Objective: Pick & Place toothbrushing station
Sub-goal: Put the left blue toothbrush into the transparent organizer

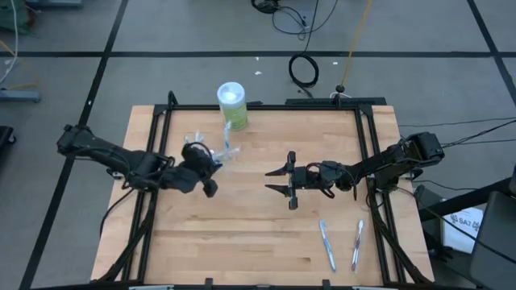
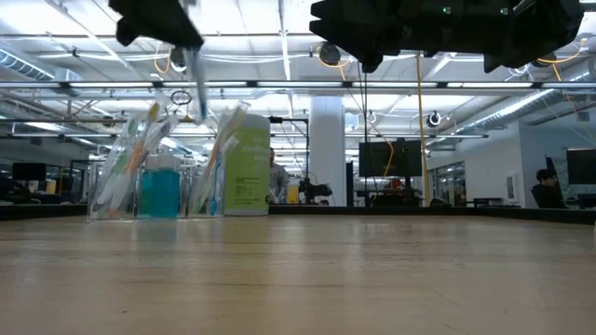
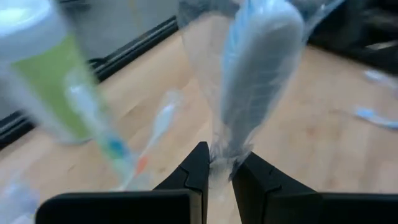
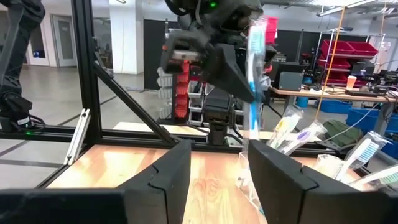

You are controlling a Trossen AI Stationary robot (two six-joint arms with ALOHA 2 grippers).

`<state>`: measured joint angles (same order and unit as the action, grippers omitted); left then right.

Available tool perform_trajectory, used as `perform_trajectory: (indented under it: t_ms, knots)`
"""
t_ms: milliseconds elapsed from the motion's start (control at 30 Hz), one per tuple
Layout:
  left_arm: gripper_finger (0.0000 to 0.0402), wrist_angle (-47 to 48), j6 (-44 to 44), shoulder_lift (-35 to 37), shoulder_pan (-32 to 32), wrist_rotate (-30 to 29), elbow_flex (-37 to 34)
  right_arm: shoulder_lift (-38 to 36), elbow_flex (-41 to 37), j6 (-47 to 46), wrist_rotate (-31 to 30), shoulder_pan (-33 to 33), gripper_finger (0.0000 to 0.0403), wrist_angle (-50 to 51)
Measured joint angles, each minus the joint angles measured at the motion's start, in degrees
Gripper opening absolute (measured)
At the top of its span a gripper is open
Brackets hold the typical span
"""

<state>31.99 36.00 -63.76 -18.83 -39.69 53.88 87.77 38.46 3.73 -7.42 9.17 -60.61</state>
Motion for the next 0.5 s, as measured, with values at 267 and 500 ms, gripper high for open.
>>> perform_trajectory:
  t_ms: [267,500]
  knots:
    - [0.0047,7.73,6.52,-0.79,3.84,-10.29,-0.08,0.0,0.0,-0.02,-0.01,-0.04,0.0155,0.06]
    - [0.0047,6.59,6.35,-6.33,10.69,-9.58,-0.06,0.0,0.0,-0.02,-0.02,-0.04,0.0152,0.09]
